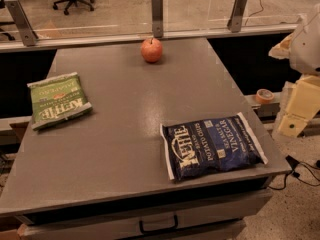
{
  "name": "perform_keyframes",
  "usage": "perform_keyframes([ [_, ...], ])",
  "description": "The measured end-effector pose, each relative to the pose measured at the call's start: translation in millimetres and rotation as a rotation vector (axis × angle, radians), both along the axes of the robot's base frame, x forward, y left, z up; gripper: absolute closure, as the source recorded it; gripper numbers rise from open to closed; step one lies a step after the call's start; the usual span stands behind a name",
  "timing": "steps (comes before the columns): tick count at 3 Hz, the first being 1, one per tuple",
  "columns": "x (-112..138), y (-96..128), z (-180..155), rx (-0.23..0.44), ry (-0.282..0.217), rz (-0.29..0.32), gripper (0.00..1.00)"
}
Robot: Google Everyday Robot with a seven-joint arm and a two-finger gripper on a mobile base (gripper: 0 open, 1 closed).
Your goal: Move blue chip bag near green jalapeno chip bag
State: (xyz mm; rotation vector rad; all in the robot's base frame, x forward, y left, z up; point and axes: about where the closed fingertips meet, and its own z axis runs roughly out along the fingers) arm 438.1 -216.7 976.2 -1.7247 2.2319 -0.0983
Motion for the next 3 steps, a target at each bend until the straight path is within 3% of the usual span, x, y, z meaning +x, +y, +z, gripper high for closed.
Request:
perform_keyframes([
  [1,0.1,0.2,0.4,0.001,-0.002,0.000,0.00],
  [2,4.7,6.9,-23.1,0.056,0.031,0.027,0.00],
  [3,12.0,21.0,-63.1,0.155,0.102,0.062,0.00],
])
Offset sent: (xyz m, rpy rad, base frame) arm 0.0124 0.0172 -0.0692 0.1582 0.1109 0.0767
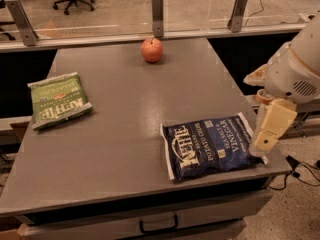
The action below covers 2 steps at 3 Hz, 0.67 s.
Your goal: Move blue chip bag near green jalapeno chip bag
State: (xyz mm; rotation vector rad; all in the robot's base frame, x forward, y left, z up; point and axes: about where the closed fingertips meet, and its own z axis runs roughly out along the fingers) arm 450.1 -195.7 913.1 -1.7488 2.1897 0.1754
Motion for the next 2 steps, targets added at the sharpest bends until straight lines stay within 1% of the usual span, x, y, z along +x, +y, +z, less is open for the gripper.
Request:
perform_keyframes([
  [1,1.0,11.1,-32.0,0.076,0.074,0.011,0.00],
  [2,0.5,20.6,-53.6,0.131,0.115,0.017,0.00],
])
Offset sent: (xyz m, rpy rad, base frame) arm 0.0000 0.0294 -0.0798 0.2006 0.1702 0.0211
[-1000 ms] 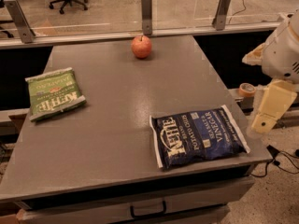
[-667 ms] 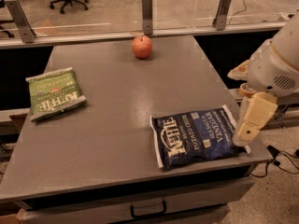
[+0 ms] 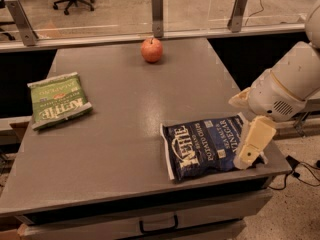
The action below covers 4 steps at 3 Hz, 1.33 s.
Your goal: Move blue chip bag near green jalapeno chip bag
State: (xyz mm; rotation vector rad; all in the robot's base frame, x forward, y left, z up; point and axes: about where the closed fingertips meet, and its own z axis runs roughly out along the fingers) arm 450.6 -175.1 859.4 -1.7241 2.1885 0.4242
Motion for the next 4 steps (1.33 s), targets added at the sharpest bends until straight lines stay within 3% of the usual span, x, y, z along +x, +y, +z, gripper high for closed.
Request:
perform_keyframes([
  [1,-1.5,5.2,-12.5,0.050,0.030,-0.001,0.23],
  [4,-0.8,3.6,-0.7,0.087,0.003,-0.009,0.93],
])
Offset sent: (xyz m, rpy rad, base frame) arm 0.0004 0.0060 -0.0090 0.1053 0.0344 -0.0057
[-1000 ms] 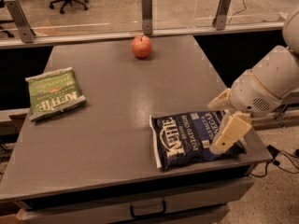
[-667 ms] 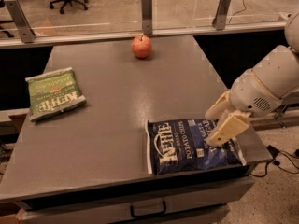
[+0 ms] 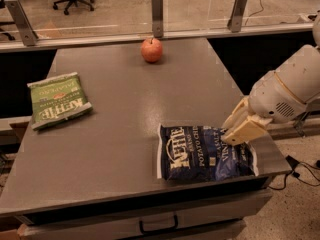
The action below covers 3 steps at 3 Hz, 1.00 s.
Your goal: Move blue chip bag near green jalapeno chip bag
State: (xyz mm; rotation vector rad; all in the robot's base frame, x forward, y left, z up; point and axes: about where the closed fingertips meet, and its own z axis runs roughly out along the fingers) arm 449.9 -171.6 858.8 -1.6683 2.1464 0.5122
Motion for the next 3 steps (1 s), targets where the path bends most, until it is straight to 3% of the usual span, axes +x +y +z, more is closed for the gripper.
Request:
perform_keyframes([
  [1,10.2,-5.8,14.5,0.003,-0.040,-0.019,1.00],
  [2,42.9,-21.1,74.1,0.021,-0.180,-0.069,1.00],
  [3,41.6,-18.4,71.3,0.025,-0.175,-0.067,1.00],
])
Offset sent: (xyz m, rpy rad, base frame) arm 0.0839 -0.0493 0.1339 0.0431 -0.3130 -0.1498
